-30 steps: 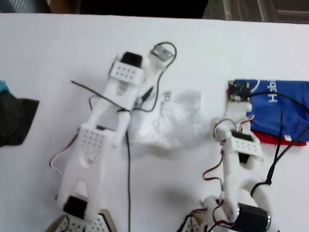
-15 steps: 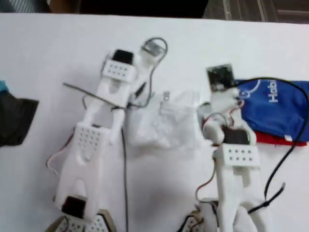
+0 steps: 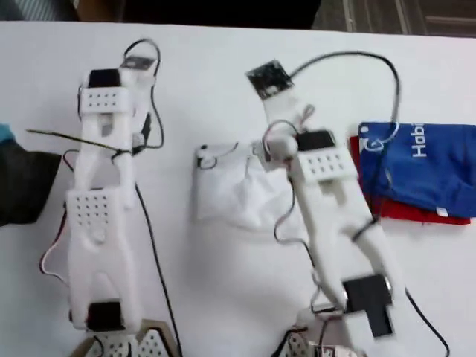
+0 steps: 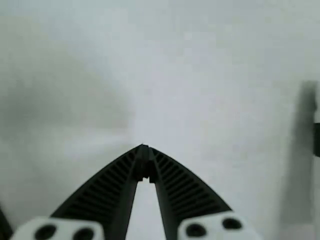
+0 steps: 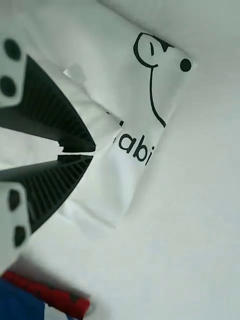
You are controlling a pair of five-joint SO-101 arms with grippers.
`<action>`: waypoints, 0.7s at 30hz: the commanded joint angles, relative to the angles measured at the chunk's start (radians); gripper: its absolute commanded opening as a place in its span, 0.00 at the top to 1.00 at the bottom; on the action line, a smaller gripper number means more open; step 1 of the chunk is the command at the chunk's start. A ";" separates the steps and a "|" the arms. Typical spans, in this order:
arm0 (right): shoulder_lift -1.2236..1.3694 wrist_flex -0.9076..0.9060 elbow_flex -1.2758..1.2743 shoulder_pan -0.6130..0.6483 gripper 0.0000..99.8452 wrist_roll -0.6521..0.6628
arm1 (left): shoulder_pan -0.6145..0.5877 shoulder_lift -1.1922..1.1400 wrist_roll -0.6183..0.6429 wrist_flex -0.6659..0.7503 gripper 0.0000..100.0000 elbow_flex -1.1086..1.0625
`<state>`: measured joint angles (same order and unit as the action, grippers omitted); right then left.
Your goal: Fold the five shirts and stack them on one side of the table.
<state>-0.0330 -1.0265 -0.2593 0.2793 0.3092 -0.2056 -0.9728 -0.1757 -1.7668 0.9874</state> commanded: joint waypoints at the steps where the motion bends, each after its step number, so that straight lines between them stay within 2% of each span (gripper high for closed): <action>1: 0.122 -0.084 0.175 0.001 0.98 0.009 | -0.051 0.095 0.011 -0.012 0.97 -0.013; 6: 0.202 -0.139 0.230 0.015 0.98 0.009 | -0.114 0.081 0.061 0.002 0.97 -0.050; 12: 0.211 -0.159 0.229 0.022 0.98 0.009 | -0.115 0.121 0.046 0.114 0.97 -0.317; 16: 0.209 -0.196 0.230 0.021 0.98 0.031 | -0.121 0.258 0.046 0.347 0.97 -0.680; 21: 0.209 -0.197 0.247 0.021 0.98 0.118 | -0.114 0.657 0.046 0.749 0.97 -1.228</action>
<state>0.1818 -1.2198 -0.0783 0.2977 0.3966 -0.3176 -0.5570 -0.1281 -1.2513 0.1005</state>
